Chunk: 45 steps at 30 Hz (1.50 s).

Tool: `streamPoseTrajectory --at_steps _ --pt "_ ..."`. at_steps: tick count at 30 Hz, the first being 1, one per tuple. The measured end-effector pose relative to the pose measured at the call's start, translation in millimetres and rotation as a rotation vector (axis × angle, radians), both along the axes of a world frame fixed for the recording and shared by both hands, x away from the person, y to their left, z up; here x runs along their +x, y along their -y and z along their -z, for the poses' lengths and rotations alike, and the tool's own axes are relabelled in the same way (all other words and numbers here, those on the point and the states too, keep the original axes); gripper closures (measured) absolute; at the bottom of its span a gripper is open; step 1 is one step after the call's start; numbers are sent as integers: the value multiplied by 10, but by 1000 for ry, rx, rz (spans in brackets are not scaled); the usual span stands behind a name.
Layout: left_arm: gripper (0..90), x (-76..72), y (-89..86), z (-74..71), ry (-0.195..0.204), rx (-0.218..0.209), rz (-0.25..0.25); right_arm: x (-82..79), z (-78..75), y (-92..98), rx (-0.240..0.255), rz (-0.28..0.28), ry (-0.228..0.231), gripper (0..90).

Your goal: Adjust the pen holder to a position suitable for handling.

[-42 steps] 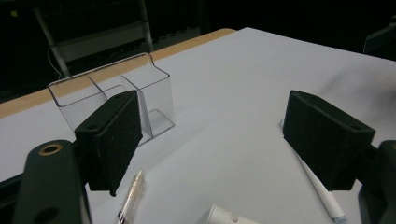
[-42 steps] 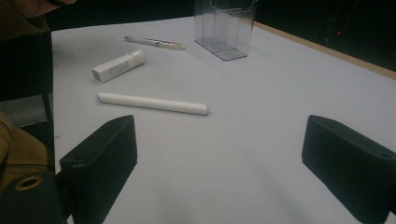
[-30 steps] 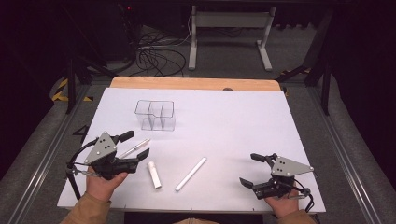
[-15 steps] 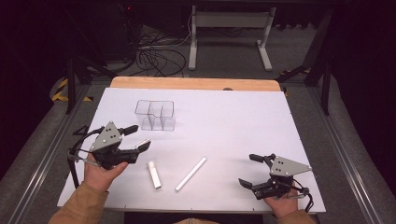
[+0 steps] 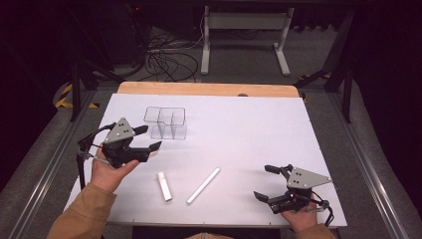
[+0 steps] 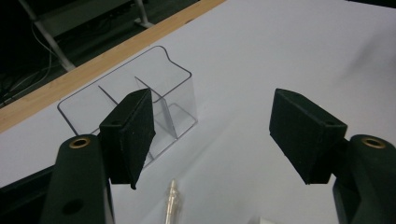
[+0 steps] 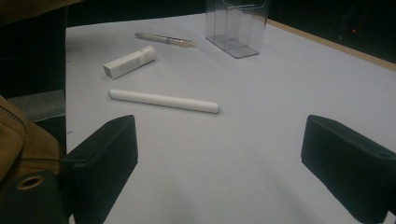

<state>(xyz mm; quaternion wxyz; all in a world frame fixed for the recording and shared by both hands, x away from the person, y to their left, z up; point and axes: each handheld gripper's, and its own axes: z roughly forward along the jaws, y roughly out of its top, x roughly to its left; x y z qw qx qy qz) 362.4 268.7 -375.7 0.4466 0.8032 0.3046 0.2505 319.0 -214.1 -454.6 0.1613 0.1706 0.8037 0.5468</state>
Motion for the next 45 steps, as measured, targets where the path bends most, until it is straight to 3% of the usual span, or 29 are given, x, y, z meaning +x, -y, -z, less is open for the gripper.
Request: streamPoseTrajectory --at_steps 6,18,25,32,40,45 --pt "294 102 29 -22 4 62 -19 6 6 -9 -1 -4 -6 113" --pt "317 282 37 -32 -6 96 -35 11 10 -22 -3 -10 -8 113" --pt "367 391 25 -63 -10 136 4 9 14 -37 -4 -15 -9 114" --pt "396 572 16 -91 -56 178 34 11 18 -42 -11 -17 -10 114" --pt "453 799 13 -94 -160 219 49 9 18 -44 -11 -23 -9 114" --pt "430 878 32 -66 -139 295 26 10 19 -46 -12 -26 -10 114"
